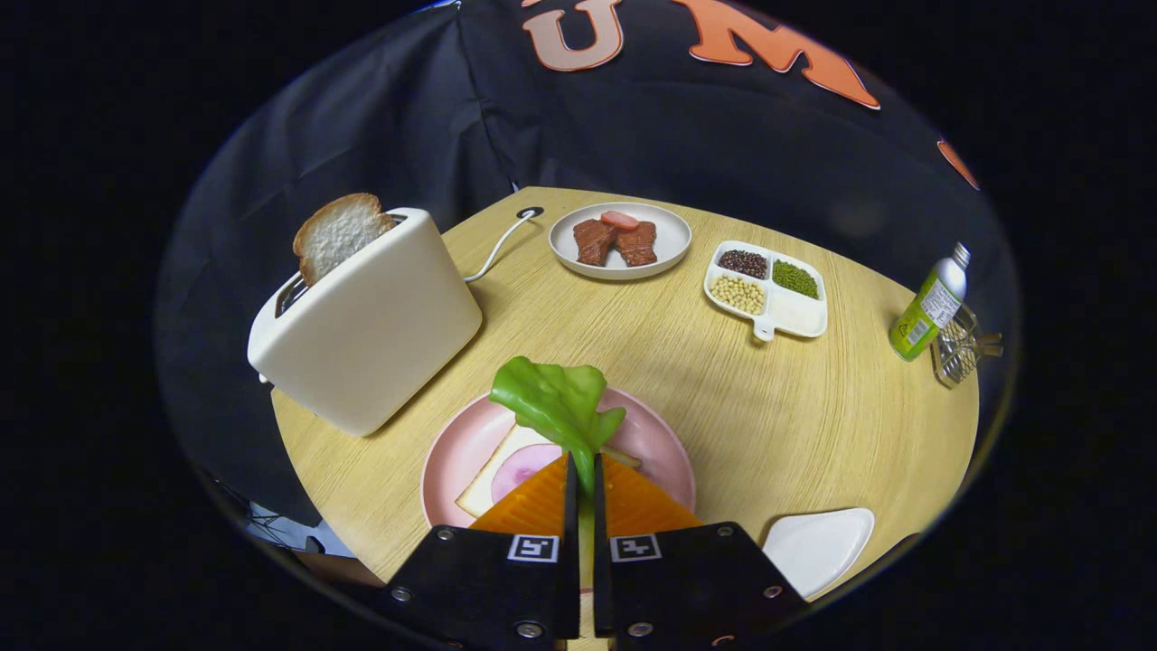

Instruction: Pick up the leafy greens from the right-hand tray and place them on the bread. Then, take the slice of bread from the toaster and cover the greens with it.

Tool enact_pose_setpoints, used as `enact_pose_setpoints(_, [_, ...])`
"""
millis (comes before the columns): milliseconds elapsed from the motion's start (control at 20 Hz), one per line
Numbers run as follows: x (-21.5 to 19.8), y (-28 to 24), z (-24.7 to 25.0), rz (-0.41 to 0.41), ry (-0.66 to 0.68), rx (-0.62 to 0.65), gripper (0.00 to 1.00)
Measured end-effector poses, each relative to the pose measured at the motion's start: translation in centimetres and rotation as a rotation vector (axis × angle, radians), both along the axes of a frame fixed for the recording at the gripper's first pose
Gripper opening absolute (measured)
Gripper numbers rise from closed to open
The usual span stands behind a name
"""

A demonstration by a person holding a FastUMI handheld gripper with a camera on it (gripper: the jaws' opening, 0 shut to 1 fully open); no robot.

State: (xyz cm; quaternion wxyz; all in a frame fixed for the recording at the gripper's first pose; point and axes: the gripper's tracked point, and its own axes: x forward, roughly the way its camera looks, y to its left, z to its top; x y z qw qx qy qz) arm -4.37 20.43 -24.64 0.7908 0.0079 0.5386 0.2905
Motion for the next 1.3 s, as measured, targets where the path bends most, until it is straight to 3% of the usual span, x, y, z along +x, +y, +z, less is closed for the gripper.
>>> enact_pose_setpoints(450, [-2.2, 2.6, -1.7, 0.08, 0.071, 0.008, 0.07])
enact_pose_setpoints(850, [-2.8, 3.2, -1.4, 0.073, 0.132, 0.047, 0.14])
enact_pose_setpoints(1100, [-2.5, 3.1, 0.3, 0.084, 0.103, 0.054, 0.46])
enact_pose_setpoints(1300, [-1.9, 3.3, 1.5, 0.096, 0.062, 0.033, 0.6])
